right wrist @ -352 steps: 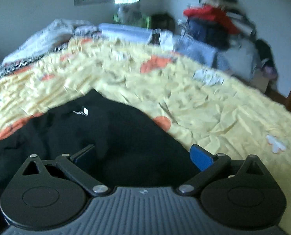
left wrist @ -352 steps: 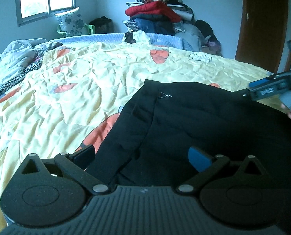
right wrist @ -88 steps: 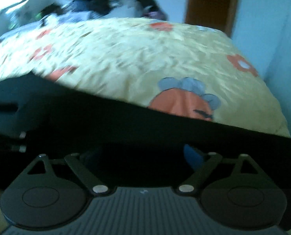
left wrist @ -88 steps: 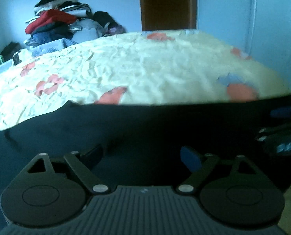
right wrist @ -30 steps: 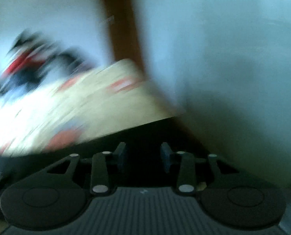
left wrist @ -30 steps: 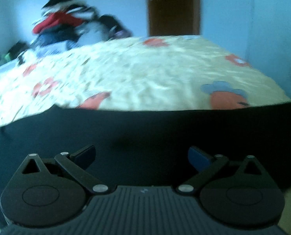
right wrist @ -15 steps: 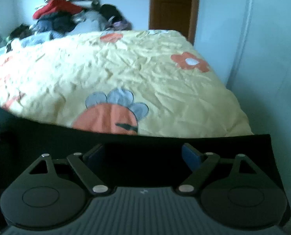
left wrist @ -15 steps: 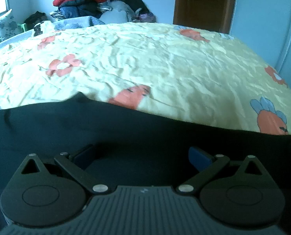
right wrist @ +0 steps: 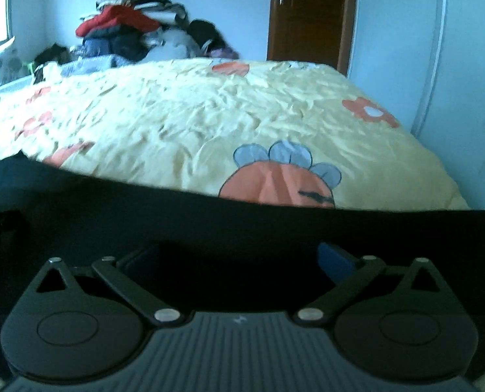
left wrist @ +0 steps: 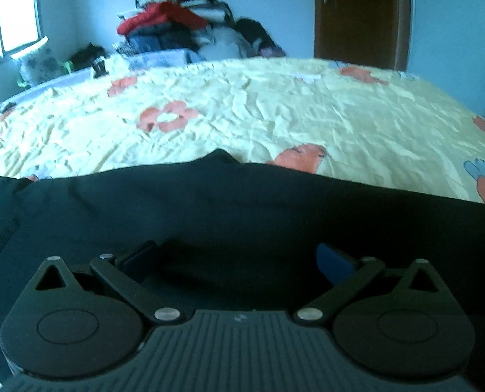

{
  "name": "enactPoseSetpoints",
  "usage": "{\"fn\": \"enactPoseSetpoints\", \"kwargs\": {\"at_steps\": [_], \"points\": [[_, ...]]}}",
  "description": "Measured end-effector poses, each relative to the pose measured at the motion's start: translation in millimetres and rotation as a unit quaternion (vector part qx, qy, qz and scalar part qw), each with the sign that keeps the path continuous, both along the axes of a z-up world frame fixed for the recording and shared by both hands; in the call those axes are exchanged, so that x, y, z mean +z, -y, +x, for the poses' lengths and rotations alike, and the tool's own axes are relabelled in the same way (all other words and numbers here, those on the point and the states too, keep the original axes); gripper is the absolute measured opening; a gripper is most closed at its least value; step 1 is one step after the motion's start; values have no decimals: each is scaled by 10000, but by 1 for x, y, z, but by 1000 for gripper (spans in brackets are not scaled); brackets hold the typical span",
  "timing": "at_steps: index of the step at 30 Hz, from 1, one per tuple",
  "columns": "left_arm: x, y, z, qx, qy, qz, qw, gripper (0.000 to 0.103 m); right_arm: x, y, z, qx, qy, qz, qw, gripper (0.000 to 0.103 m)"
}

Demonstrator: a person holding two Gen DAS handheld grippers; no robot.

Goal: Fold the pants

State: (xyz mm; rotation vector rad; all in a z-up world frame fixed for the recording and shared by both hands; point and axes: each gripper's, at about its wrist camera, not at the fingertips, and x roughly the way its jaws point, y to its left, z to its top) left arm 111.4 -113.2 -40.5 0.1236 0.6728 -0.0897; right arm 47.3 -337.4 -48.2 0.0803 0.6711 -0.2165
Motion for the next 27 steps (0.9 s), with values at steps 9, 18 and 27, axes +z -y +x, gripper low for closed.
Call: {"fn": "enactPoseSetpoints", "kwargs": {"at_steps": [9, 18, 27], "points": [[8, 24, -32, -772, -424, -424, 9952, 103, 12, -3, -34, -36, -144, -379, 9992, 103], [-4, 74, -35, -682, -26, -267, 9973, 103, 6, 30, -12, 31, -355, 55, 9994, 103], [-6, 64, -43, -664, 43, -410, 9969, 103, 8, 32, -28, -17, -209, 76, 9998, 103]]}}
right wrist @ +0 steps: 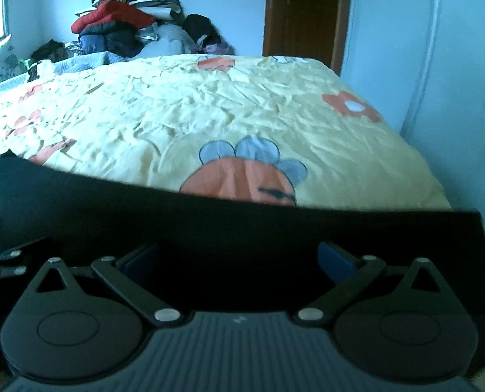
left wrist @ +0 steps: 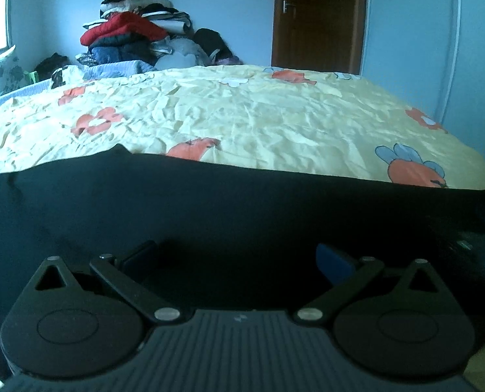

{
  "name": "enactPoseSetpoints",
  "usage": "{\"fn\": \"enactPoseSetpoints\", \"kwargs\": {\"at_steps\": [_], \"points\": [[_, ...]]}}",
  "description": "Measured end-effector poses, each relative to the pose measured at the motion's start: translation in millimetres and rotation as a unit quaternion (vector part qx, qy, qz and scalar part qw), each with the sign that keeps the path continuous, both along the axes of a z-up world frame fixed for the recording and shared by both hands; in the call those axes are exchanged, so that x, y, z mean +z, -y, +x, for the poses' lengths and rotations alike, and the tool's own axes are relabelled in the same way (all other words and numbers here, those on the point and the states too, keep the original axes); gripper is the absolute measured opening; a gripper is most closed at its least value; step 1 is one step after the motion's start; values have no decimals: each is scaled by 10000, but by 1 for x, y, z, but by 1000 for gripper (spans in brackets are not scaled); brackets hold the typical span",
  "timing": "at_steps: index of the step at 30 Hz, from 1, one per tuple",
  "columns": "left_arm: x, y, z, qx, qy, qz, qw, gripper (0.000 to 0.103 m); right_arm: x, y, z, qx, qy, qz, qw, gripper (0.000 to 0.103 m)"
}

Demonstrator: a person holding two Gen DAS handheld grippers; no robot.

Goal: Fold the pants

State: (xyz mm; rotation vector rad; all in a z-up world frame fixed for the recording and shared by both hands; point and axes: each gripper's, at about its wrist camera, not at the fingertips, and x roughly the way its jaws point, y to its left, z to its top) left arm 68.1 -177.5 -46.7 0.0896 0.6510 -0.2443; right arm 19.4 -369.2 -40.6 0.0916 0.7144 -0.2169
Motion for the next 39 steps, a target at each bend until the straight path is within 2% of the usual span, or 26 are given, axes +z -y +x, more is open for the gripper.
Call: {"fn": "enactPoseSetpoints", "kwargs": {"at_steps": [3, 5, 9, 14, 18, 21, 22, 23, 26, 29, 31, 32, 33, 35, 37, 39], "points": [[0, 1, -3, -9, 26, 30, 10000, 102, -1, 6, -19, -66, -85, -140, 9998, 103], [2, 2, -2, -27, 14, 43, 10000, 102, -1, 19, -22, -8, -142, 1, 9999, 103], [6, 9, -3, -91, -149, -124, 9998, 102, 0, 35, -4, 149, -302, 28, 9994, 103], [14, 32, -6, -416, -310, -276, 9983, 102, 0, 47, 25, 260, -336, 34, 9991, 103], [17, 43, -15, -744, -263, -261, 9965, 102, 13, 46, 0, 58, -306, -119, 9994, 103], [10, 55, -15, -869, -362, -48, 9955, 103, 3, 54, -20, -140, -448, -269, 9985, 103], [6, 60, -13, -862, -397, 65, 9955, 103, 1, 61, -26, -162, -309, -36, 9994, 103], [5, 64, -15, -861, -263, 129, 9959, 102, -1, 66, -27, -191, -239, 80, 9995, 103], [6, 71, -16, -913, -183, 271, 9953, 102, -3, 67, -17, -197, -122, -51, 9997, 103], [14, 69, -18, -973, -131, 451, 9941, 102, 6, 67, -11, -326, -321, -37, 9989, 103], [20, 61, -21, -867, 99, 628, 9942, 102, 16, 60, -25, -634, -161, -445, 9969, 103], [22, 55, -21, -773, 176, 680, 9945, 102, 21, 54, -40, -805, 22, -857, 9931, 103], [23, 47, -19, -674, 155, 673, 9953, 102, 24, 51, -54, -1065, 118, -1259, 9862, 103], [23, 30, -8, -496, -110, 530, 9973, 102, 22, 51, -76, -1568, -42, -1734, 9723, 103], [20, 9, 5, -262, -399, 294, 9984, 102, 18, 62, -95, -1659, -313, -1589, 9728, 103], [13, -9, 19, 46, -684, 125, 9976, 103, 18, 77, -114, -1585, -287, -920, 9826, 103]]}}
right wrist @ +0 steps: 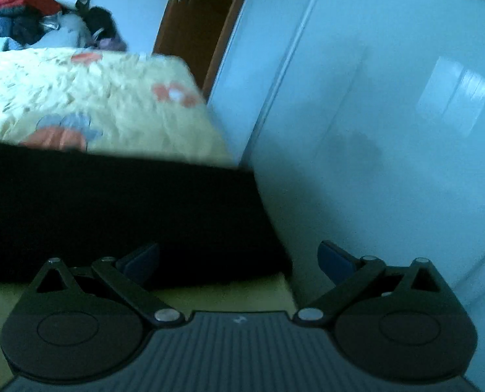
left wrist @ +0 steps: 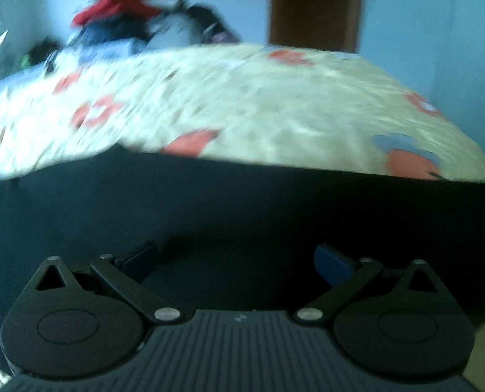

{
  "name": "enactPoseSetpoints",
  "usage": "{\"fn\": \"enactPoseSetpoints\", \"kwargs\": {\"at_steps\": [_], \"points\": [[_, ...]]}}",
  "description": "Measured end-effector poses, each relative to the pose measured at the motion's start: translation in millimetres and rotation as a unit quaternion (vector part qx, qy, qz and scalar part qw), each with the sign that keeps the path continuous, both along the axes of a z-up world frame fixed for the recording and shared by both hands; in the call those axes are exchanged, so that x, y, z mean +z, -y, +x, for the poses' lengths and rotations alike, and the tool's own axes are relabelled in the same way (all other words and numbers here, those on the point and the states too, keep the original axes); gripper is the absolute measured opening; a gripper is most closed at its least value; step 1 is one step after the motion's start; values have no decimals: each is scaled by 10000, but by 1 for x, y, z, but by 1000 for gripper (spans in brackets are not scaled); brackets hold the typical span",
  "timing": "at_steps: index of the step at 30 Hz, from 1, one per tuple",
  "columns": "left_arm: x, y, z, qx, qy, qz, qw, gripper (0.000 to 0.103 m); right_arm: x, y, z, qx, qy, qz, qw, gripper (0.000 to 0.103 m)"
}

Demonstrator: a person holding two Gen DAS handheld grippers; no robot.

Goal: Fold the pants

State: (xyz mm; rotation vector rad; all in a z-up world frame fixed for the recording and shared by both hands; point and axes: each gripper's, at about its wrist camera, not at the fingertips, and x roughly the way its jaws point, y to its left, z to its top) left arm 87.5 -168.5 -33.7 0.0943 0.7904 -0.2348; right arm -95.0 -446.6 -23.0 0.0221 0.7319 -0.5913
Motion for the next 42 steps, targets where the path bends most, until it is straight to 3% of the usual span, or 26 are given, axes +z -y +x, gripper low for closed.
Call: {"fn": "enactPoseSetpoints", "kwargs": {"at_steps": [3, 6, 8, 11, 17, 22, 26, 27, 28, 30, 31, 34, 37, 40, 42], "points": [[-1, -7, 8, 18, 25, 138, 9999, 103, 3, 25, -24, -146, 667, 1226, 9901, 103], [6, 0, 7, -80, 82, 278, 9995, 102, -3, 49, -32, -234, 1218, 2520, 9598, 103], [12, 1, 0, -177, 178, 160, 9996, 102, -6, 55, -31, -190, 1386, 2961, 9449, 103], [20, 7, -10, -380, 299, 104, 9988, 102, -10, 61, -27, -294, 1537, 3155, 9360, 103], [21, 28, -23, -817, 454, 505, 9943, 102, -23, 86, -23, -650, 2235, 3668, 9007, 103], [23, 25, -24, -798, 398, 386, 9953, 102, -22, 93, -6, -516, 2126, 3561, 9085, 103], [28, 17, -19, -708, 244, 154, 9971, 102, -29, 96, -13, -665, 2574, 3669, 8915, 102], [28, 15, -18, -699, 195, 81, 9973, 102, -30, 96, -14, -693, 2637, 3691, 8885, 94], [29, 13, -17, -685, 140, 14, 9976, 102, -30, 97, -15, -706, 2659, 3697, 8875, 59], [30, 7, -13, -642, -1, -178, 9978, 102, -36, 100, -10, -776, 2524, 3835, 8850, 12], [30, 5, -11, -615, -63, -247, 9978, 102, -39, 101, -9, -792, 2518, 3898, 8822, 12], [28, -6, -6, -585, -329, -592, 9960, 99, -39, 95, -6, -619, 2526, 3776, 8887, 9], [25, -15, 3, -636, -719, -1157, 9886, 96, -19, 74, 4, -183, 2392, 3128, 9190, 9], [18, -22, 11, -600, -1089, -1810, 9756, 98, 3, 39, 21, 452, 2049, 2203, 9526, 9], [13, -24, 15, -547, -1266, -2159, 9666, 98, 11, 14, 32, 853, 1811, 1667, 9655, 9]]}}
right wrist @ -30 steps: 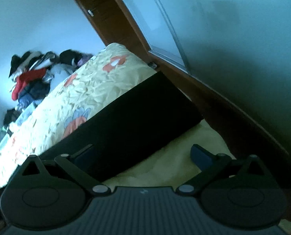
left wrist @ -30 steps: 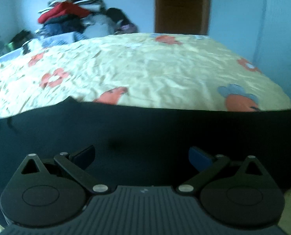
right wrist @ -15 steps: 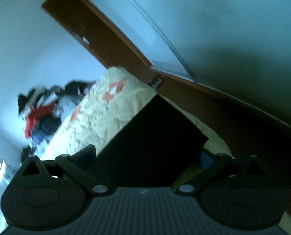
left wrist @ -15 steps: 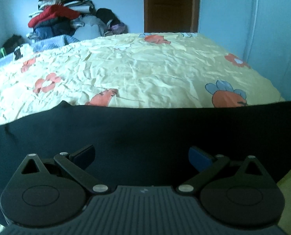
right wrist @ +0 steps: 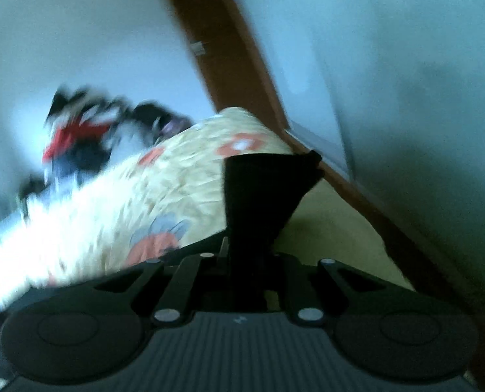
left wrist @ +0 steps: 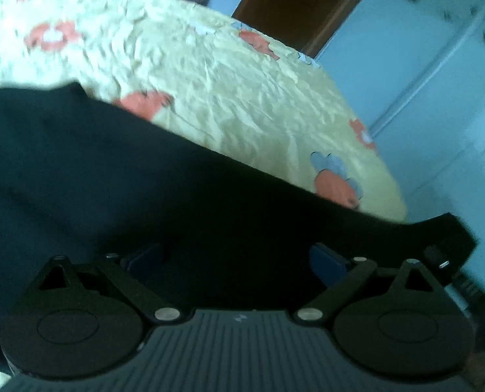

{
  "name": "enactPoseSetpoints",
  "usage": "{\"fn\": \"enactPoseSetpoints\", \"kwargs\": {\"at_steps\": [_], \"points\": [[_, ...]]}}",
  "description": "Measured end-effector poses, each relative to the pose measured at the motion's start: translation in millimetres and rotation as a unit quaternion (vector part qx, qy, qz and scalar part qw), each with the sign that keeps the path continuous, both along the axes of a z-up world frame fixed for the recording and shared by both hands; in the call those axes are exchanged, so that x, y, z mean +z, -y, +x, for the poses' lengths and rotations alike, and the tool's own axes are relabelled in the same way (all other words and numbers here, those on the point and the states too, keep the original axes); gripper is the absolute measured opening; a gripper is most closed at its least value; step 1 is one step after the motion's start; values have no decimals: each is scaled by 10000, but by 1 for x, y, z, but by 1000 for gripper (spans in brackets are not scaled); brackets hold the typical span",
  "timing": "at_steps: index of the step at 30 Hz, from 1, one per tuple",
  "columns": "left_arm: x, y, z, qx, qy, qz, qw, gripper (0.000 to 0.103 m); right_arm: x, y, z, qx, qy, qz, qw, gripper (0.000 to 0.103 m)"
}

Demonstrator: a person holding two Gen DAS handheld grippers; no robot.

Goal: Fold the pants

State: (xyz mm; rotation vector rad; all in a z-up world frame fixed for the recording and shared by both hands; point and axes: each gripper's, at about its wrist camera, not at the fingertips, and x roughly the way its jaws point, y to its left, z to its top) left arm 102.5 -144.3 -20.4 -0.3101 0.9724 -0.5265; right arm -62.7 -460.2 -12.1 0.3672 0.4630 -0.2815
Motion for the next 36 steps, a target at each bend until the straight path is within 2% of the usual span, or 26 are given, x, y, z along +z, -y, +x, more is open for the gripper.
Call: {"fn": "enactPoseSetpoints", "kwargs": {"at_steps": [3, 5, 7, 9, 15, 17, 19, 20, 22, 23, 25, 28, 30, 32, 36], "points": [[-1, 3, 3, -45, -111, -233, 9997, 98, 3, -37, 14, 523, -187, -581, 9968, 9], [-2, 4, 6, -202, -341, -744, 9964, 100, 4, -65, 19, 918, -254, -888, 9915, 9], [-11, 9, 12, -338, -808, -1378, 9866, 103, 6, -90, 21, 1295, -263, -1083, 9853, 9], [-19, 16, 16, -386, -1141, -1673, 9785, 103, 5, -111, 21, 1588, -271, -1213, 9795, 9], [-24, 26, 20, -388, -1428, -2191, 9644, 102, 10, -156, 17, 2044, -228, -1626, 9650, 9], [-26, 23, 22, -282, -1459, -2267, 9626, 98, 11, -166, 15, 2218, -161, -1665, 9606, 9], [-28, 16, 23, -182, -1308, -2363, 9627, 86, 8, -175, 14, 2332, -139, -1666, 9579, 9], [-26, 11, 23, -151, -1179, -2294, 9660, 80, 8, -179, 15, 2391, -135, -1665, 9565, 9], [-18, 6, 21, -118, -769, -1984, 9770, 51, 7, -190, 19, 2493, -149, -1663, 9539, 9], [-13, 3, 20, -101, -565, -1705, 9837, 47, 6, -195, 23, 2565, -170, -1660, 9520, 9], [-6, -4, 20, -56, -328, -1319, 9907, 38, 7, -205, 30, 2723, -141, -1650, 9479, 10], [7, -18, 21, 150, 200, -510, 9984, 35, 9, -227, 42, 3007, -47, -1586, 9404, 10], [14, -29, 21, 280, 563, 64, 9980, 33, 8, -241, 54, 3168, -15, -1539, 9359, 10], [20, -40, 22, 387, 862, 653, 9934, 29, 3, -256, 68, 3316, -55, -1450, 9322, 10], [21, -61, 32, 536, 1074, 1187, 9856, 27, -8, -279, 88, 3541, -86, -1246, 9268, 10]]}}
